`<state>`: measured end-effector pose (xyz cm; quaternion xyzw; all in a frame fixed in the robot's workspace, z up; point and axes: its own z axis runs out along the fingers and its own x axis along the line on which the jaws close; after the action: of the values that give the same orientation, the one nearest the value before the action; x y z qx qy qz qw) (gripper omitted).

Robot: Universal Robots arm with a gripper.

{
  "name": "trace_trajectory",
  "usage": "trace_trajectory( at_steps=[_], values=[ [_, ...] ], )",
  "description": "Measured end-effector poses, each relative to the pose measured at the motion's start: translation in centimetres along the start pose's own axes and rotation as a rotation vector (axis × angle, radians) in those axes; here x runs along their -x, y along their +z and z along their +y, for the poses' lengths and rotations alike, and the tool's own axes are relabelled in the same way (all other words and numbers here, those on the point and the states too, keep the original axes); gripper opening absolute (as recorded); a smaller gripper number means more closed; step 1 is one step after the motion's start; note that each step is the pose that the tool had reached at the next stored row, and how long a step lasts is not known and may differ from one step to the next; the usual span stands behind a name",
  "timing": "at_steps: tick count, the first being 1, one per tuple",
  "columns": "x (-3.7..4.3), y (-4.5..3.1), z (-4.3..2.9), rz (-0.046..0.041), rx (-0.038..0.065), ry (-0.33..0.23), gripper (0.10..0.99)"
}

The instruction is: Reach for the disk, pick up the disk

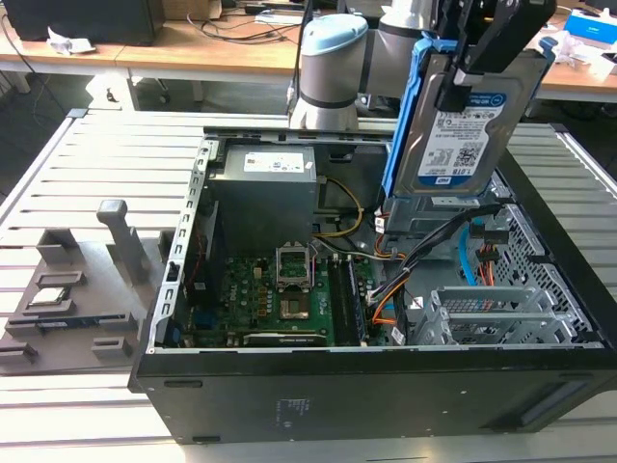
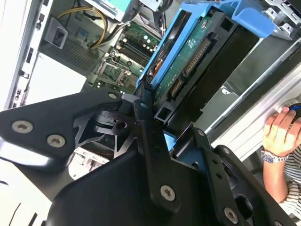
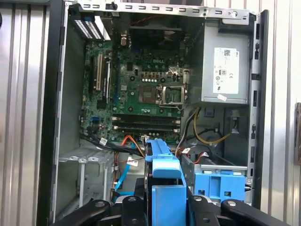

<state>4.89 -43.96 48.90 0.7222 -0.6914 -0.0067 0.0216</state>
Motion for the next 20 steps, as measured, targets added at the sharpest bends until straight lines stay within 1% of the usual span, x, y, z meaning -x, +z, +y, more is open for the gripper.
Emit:
trace_trajectory(
  at_steps=[3,5,7,12,14,17,20],
  values=[
    [-0.87,0.03,0.04,0.0041,0.000,0.000,0.369],
    [-1.90,0.07,0.08,0.0088,0.000,0.000,0.369],
    [-2.70,0.10,0.11,0.0124,0.001,0.000,0.369],
    [-4.13,0.16,0.17,0.0187,0.001,0.001,0.369],
    [-4.94,0.18,0.21,0.0225,0.001,0.001,0.369],
    [-6.84,0.26,0.29,0.0315,0.001,0.001,0.369],
    [-7.65,0.29,0.32,0.0357,0.002,0.001,0.369]
  ],
)
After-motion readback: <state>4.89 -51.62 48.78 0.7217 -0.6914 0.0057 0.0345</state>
